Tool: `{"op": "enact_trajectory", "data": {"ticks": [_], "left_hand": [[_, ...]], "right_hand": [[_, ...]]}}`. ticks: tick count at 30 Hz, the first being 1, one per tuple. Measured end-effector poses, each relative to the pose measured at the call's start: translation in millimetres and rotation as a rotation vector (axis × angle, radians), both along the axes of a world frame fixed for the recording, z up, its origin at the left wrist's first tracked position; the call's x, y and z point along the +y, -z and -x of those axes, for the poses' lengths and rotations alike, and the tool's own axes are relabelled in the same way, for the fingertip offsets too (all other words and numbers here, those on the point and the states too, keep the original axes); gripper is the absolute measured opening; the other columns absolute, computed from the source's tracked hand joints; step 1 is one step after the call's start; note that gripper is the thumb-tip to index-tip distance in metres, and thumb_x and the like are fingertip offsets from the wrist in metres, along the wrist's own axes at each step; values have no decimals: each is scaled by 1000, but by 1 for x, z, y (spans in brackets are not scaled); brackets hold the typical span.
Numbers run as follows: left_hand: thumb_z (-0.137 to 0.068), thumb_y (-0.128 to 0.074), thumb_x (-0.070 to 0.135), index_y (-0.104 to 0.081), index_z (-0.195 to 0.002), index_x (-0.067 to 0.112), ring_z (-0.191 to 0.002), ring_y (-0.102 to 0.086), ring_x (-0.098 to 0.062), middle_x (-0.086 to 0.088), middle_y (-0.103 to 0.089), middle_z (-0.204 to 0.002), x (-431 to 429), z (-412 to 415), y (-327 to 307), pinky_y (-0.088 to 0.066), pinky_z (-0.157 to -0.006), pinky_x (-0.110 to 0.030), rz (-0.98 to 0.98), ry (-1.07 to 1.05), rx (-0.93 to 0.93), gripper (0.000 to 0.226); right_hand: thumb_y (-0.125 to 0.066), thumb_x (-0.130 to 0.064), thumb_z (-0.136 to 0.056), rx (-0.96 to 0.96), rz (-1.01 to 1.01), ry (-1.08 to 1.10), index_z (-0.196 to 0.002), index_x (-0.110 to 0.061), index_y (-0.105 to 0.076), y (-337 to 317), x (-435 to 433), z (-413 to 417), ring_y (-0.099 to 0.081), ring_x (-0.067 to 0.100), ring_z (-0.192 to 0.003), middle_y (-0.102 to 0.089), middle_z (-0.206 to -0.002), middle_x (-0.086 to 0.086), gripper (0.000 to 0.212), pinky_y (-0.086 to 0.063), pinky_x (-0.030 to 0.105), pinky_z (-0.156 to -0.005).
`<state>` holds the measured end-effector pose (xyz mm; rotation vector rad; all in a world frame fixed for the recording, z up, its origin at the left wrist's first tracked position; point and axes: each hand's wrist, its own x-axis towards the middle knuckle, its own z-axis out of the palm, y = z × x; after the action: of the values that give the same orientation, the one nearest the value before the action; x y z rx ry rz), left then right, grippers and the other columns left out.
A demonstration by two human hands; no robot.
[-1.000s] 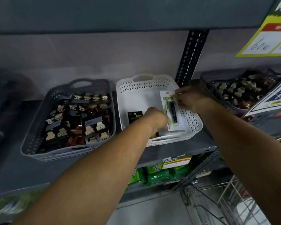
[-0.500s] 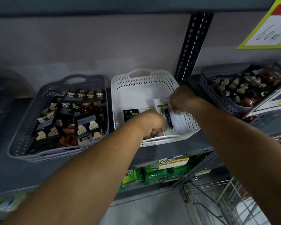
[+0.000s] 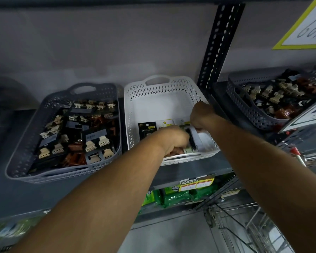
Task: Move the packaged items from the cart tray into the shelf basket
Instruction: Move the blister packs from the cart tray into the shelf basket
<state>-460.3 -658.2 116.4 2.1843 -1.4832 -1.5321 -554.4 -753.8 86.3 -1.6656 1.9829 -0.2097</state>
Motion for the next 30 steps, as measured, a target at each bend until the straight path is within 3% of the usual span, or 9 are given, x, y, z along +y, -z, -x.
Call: {"op": "enact_trajectory", "data": {"ticks": [1, 3, 6, 9, 11, 13, 15, 22, 30], "left_hand": [[-88, -43, 4, -51, -67, 6, -14, -28, -10, -2, -43, -26, -1, 0, 0, -30, -37, -6, -11, 6, 1, 23], [-89, -43, 4, -54, -72, 9, -14, -27, -10, -1, -40, -22, 1, 3, -4, -30, -36, -6, -7, 25, -3, 21], [-89, -43, 2, -59, -102, 1, -12, -29, -9, -8, -44, -40, 4, 6, -9, -32, -32, -7, 52, 47, -5, 21], [-91, -46, 5, -57, -117, -3, -21, -39, -15, -8, -44, -55, 5, 9, -9, -30, -29, -7, 67, 78, -8, 30], [-90, -49, 6, -60, -111, 0, -40, -41, -18, -7, -45, -59, 8, 11, -13, -29, -30, -10, 87, 86, 8, 25], [-88, -50, 5, -59, -85, 3, -49, -41, -18, -7, -46, -61, 10, 13, -15, -32, -40, -19, 98, 94, 18, 10], [-86, -50, 3, -51, -67, 4, -51, -41, -18, -7, -46, -62, 11, 16, -16, -33, -46, -23, 103, 99, 26, 19], [-85, -54, 3, -46, -58, 10, -50, -40, -16, -5, -46, -60, 11, 16, -14, -32, -45, -22, 134, 99, 39, 28], [-82, -56, 7, -50, -62, 13, -54, -43, -13, -1, -47, -61, 10, 11, -8, -31, -44, -21, 188, 79, 26, 21]], "right_hand": [[-60, 7, -73, 149, 42, -102, -53, -8, -45, 5, -5, 5, -51, 18, -45, -48, -52, 5, 29, -37, 19, -40], [-61, 8, -71, 258, 78, -187, -53, -6, -44, 5, -4, 5, -48, 17, -42, -48, -50, 5, 28, -30, 17, -37], [-61, 11, -65, 322, 98, -218, -53, -6, -45, 2, 0, 3, -43, 18, -41, -48, -48, 6, 26, -25, 17, -37], [-60, 9, -64, 325, 128, -237, -51, -8, -44, 9, -4, 3, -44, 18, -44, -46, -49, 6, 26, -30, 19, -39], [-61, 5, -67, 319, 143, -258, -52, -9, -42, 10, -5, 3, -48, 21, -52, -44, -54, 6, 28, -40, 24, -47], [-61, 7, -64, 364, 153, -283, -50, -7, -43, 10, -5, 4, -44, 21, -49, -44, -52, 6, 27, -34, 22, -44], [-61, 8, -63, 385, 146, -277, -49, -6, -44, 9, -4, 5, -40, 18, -45, -44, -49, 6, 26, -25, 21, -39], [-65, -1, -71, 346, 183, -257, -56, -9, -43, 14, -4, 7, -49, 24, -67, -43, -55, 5, 28, -40, 25, -62], [-60, 7, -69, 350, 166, -219, -56, -7, -45, 13, -2, 5, -44, 19, -51, -47, -56, 7, 24, -30, 22, -44]]}}
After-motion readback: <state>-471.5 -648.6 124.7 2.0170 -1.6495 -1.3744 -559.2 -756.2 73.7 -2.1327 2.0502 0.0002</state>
